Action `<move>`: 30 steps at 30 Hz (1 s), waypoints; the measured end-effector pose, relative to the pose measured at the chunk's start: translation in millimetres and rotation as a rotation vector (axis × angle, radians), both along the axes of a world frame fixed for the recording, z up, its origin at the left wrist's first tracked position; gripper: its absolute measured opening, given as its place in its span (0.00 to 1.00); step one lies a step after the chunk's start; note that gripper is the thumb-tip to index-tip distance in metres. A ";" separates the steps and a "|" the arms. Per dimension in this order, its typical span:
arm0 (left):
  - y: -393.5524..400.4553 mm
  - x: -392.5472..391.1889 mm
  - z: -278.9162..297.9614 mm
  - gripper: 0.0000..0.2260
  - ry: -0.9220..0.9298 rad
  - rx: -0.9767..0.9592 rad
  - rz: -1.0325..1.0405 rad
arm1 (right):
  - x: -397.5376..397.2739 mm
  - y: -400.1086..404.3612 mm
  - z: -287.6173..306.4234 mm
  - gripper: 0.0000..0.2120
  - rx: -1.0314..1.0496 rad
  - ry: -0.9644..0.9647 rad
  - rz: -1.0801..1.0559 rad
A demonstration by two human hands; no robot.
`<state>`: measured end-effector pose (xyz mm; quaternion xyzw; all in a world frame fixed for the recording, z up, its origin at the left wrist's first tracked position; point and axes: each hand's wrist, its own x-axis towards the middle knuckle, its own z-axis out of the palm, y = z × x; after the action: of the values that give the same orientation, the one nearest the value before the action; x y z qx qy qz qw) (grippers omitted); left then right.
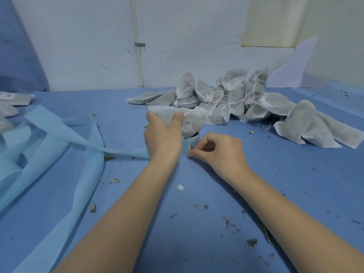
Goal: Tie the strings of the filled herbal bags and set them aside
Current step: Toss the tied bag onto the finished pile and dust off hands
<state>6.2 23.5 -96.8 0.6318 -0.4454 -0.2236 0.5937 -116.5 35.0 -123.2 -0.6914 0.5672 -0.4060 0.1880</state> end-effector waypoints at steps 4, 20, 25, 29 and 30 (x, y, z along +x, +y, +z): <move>-1.8 2.2 -1.1 0.17 0.020 -0.041 -0.010 | -3.9 11.6 9.1 0.11 0.114 0.091 0.144; 13.3 2.0 8.0 0.16 0.031 -0.120 -0.473 | -30.3 20.6 52.3 0.09 -0.308 0.013 0.067; 17.1 0.0 10.5 0.11 0.070 -0.110 -0.556 | -35.7 16.1 51.2 0.09 -0.298 0.009 0.088; 18.8 -0.7 12.4 0.12 0.114 -0.086 -0.600 | -36.6 16.0 52.6 0.10 -0.267 -0.056 0.117; 19.4 -1.0 12.7 0.12 0.123 -0.086 -0.613 | -37.3 15.3 52.4 0.10 -0.254 -0.063 0.113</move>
<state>5.2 42.9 -84.1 0.4277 -0.5874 -0.4111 0.5505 -153.8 50.3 -70.8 -0.7275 0.4651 -0.4848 0.1390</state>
